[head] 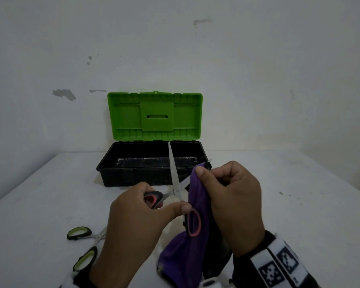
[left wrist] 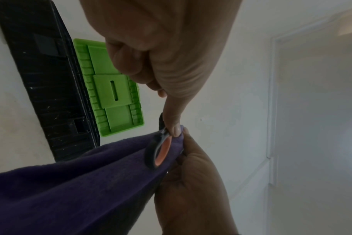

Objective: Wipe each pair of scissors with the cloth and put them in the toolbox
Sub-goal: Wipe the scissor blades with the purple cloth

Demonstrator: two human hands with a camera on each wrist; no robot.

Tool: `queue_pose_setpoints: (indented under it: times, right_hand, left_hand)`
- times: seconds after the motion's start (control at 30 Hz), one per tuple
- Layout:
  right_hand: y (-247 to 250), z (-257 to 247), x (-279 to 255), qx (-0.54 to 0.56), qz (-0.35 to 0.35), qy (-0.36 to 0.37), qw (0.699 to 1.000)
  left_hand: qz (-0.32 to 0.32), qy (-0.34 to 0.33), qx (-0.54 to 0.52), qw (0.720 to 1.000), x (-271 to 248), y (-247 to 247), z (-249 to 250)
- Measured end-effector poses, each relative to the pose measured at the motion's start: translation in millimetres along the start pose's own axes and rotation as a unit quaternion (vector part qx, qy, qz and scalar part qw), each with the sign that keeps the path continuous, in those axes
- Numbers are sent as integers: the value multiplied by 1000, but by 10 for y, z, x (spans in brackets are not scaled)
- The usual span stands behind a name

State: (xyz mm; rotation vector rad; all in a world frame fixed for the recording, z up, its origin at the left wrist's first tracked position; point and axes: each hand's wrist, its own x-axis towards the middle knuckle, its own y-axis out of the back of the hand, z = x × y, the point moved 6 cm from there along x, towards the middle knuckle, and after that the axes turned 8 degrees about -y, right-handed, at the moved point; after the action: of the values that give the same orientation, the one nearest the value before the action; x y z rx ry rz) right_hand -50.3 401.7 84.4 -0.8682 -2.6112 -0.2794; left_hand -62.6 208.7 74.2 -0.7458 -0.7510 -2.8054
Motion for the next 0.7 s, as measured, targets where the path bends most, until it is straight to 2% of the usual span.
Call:
queue_pose_setpoints:
  times: [0.13, 0.3, 0.47, 0.6, 0.7]
  right_hand:
    - [-70, -40, -93, -11, -37, 4, 999]
    - [44, 5, 70, 24, 14, -22, 999]
    - [-50, -25, -59, 10, -36, -21, 999]
    - [75, -24, 115, 23, 16, -27, 999]
    - [43, -22, 67, 20, 5, -21, 1000]
  left_hand:
    - [2, 4, -7, 1000, 5, 8, -15]
    - [-9, 13, -2, 1000, 1, -24, -9]
    - [-5, 11, -10, 1000, 5, 0, -17]
    - [-12, 22, -6, 1000, -10, -25, -18]
    - [-14, 25, -6, 1000, -4, -25, -24]
